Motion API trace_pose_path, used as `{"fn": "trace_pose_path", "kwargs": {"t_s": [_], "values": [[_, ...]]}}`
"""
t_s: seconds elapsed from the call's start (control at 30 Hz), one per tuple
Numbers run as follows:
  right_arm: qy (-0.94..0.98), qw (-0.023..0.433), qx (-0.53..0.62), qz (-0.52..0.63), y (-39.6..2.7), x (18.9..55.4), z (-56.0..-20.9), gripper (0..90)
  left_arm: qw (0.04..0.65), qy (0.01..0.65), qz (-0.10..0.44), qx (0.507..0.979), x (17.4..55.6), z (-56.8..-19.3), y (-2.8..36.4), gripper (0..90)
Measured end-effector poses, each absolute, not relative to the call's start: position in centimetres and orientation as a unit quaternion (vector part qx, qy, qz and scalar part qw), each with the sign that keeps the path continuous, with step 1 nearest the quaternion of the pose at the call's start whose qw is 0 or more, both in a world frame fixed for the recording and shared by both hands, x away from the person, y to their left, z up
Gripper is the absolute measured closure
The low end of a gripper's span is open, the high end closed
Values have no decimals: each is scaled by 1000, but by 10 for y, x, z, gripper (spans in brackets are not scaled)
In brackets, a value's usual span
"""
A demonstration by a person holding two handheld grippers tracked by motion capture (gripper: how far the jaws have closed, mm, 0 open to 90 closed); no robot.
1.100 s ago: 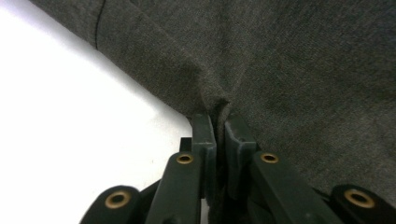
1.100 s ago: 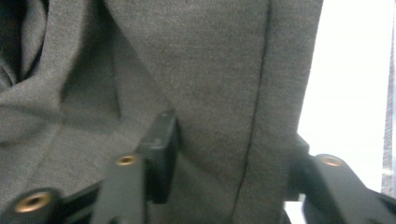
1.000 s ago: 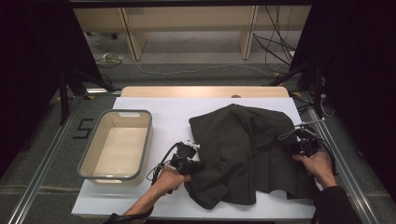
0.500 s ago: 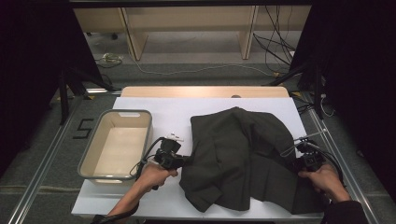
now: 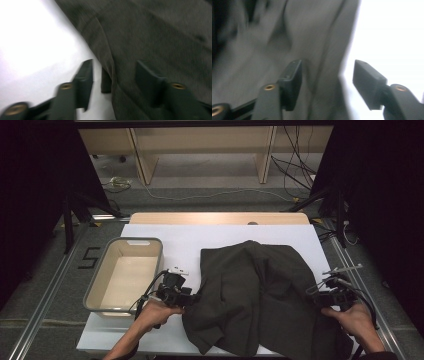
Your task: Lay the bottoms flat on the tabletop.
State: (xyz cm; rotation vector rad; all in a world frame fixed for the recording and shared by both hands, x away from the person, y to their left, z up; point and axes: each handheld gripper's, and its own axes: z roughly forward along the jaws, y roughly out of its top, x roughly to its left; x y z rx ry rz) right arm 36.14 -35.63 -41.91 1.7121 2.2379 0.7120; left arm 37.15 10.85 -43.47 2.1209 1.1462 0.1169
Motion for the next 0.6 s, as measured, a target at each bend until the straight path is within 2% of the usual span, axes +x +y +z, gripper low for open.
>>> {"fn": "trace_pose_path", "kwargs": {"t_s": [0.07, 0.17, 0.33, 0.43, 0.6], "values": [[737, 142, 592, 293, -363, 365, -407, 408, 359, 440, 51, 822, 373, -430, 103, 389], [716, 149, 596, 331, -363, 377, -399, 458, 355, 449, 55, 819, 377, -428, 91, 347], [731, 132, 595, 307, -347, 402, -415, 468, 326, 470, 65, 817, 394, -436, 74, 282], [744, 125, 597, 274, -338, 414, -426, 529, 315, 481, 52, 816, 405, -448, 70, 294], [770, 94, 593, 213, -332, 425, -453, 657, 291, 473, 1, 832, 410, -470, 69, 394]]}}
